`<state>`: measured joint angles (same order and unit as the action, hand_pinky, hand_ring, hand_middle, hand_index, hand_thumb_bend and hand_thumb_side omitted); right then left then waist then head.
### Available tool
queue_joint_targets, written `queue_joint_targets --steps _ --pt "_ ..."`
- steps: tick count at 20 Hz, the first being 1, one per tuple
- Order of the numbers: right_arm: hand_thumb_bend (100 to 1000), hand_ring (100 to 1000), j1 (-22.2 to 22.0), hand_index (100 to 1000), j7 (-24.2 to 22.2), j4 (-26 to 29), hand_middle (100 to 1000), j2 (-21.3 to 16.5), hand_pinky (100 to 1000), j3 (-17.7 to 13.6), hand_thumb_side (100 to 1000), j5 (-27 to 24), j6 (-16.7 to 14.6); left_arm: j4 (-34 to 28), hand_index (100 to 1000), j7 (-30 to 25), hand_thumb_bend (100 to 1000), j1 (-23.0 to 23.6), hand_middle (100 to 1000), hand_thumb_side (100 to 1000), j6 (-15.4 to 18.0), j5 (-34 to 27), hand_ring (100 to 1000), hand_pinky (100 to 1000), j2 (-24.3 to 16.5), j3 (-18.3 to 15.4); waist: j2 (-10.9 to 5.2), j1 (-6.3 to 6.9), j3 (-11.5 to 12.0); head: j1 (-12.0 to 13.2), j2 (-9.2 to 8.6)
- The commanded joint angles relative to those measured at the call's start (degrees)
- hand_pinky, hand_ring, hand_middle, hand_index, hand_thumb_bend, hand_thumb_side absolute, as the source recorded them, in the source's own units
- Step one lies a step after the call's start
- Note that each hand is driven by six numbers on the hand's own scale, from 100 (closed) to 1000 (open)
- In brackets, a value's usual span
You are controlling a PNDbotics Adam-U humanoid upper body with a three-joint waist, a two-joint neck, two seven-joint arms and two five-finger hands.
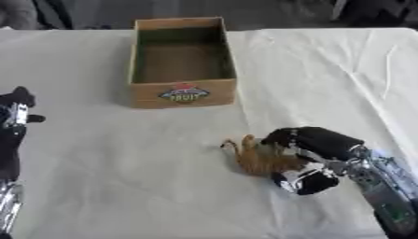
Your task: Pick up objects on the table and place them in the box.
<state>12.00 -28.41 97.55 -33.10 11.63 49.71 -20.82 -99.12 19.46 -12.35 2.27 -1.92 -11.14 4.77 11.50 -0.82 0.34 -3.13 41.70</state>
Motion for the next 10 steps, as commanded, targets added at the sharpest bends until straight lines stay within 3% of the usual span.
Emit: queue_joint_targets --steps 1,7,10 --pt "228 749 -0.1 920 -0.2 0.8 814 -1.4 614 -0.7 360 2.2 -0.1 -0.6 608 -0.1 339 -0.3 493 499 0.1 0.2 765 542 -1.0 -0.1 -0.59 0.12 -0.1 0.0 -0.06" --pt "235 607 -0.1 874 1.2 1.5 721 -1.5 500 -1.1 180 4.5 -0.1 -0.6 608 -0.1 339 -0.3 493 499 0.2 0.2 764 542 -1.0 -0.1 -0.60 0.11 -0.2 0.0 -0.13" --pt "222 544 -0.1 849 3.2 1.7 679 -1.5 445 -1.3 179 5.6 -0.1 -0.6 608 -0.1 338 -0.3 493 499 0.2 0.2 764 543 -1.0 -0.1 -0.61 0.12 -0.2 0.0 -0.16"
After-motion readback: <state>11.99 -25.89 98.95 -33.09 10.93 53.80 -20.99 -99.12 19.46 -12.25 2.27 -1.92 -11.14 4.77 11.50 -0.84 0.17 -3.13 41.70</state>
